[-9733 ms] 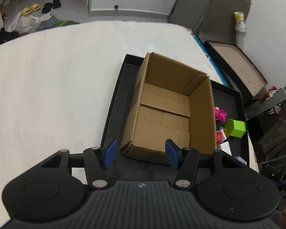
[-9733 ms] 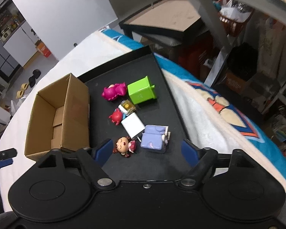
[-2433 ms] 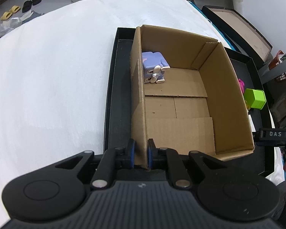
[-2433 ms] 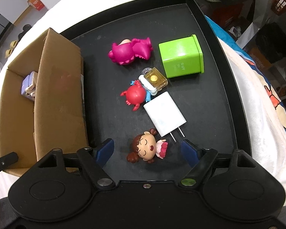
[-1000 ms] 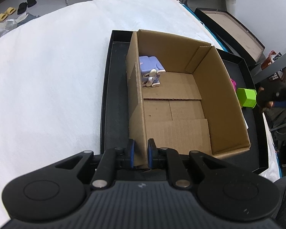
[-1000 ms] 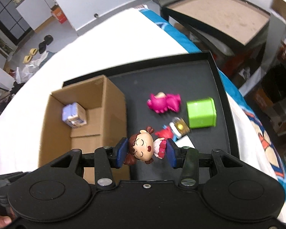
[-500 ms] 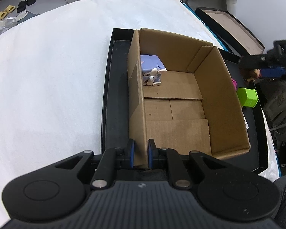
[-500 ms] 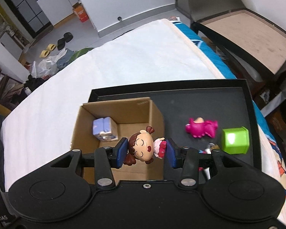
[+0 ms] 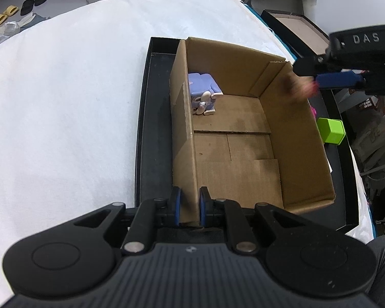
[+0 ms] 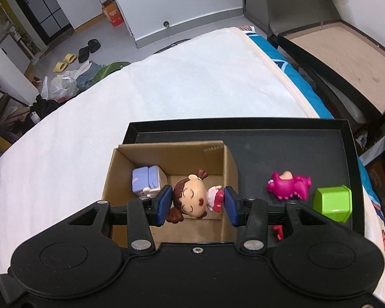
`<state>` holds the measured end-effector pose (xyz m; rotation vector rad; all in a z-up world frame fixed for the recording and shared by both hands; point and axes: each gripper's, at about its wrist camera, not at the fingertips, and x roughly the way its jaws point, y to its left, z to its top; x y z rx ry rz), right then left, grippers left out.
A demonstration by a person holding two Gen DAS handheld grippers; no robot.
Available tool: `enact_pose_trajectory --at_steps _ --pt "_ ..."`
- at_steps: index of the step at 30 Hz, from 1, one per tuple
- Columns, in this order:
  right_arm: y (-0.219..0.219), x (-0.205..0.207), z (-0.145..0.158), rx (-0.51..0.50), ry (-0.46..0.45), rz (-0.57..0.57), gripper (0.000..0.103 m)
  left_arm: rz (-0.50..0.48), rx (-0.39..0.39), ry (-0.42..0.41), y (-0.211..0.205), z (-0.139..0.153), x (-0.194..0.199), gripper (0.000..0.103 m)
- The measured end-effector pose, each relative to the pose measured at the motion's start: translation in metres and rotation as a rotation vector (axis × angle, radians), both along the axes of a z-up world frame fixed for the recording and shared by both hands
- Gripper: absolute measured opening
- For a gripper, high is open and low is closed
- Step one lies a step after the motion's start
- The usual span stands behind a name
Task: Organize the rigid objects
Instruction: 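Carry the doll figure into the box and open the right gripper, then move the right gripper to the white charger and grasp it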
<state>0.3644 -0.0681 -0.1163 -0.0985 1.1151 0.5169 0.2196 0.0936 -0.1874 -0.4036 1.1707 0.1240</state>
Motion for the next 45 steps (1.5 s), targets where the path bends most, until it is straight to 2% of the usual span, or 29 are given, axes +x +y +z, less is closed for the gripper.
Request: enact_pose_trajectory --at_steps 4,12,23,31,35,45 --pt "0.001 0.002 0.002 0.006 -0.007 0.005 0.054 0.004 0.007 -0.004 -0.001 0.001 0.000 0.014" --pt "-0.018 -0.004 0.015 0.035 -0.015 0.010 0.062 0.007 0.012 -0.001 -0.004 0.002 -0.001 0.013" --pt "-0.038 -0.013 0.017 0.053 -0.002 0.022 0.071 0.013 0.026 -0.003 -0.004 0.005 -0.002 0.013" --pt "-0.062 -0.016 0.015 0.046 -0.003 0.002 0.071 0.013 0.033 -0.005 -0.007 0.006 -0.004 0.013" --pt "-0.075 -0.017 0.012 0.033 -0.019 -0.018 0.079 0.016 0.025 -0.002 -0.005 0.006 -0.004 0.013" --pt "-0.112 -0.017 -0.006 0.015 0.000 -0.060 0.080 0.019 0.032 0.023 -0.007 0.004 -0.001 0.013"
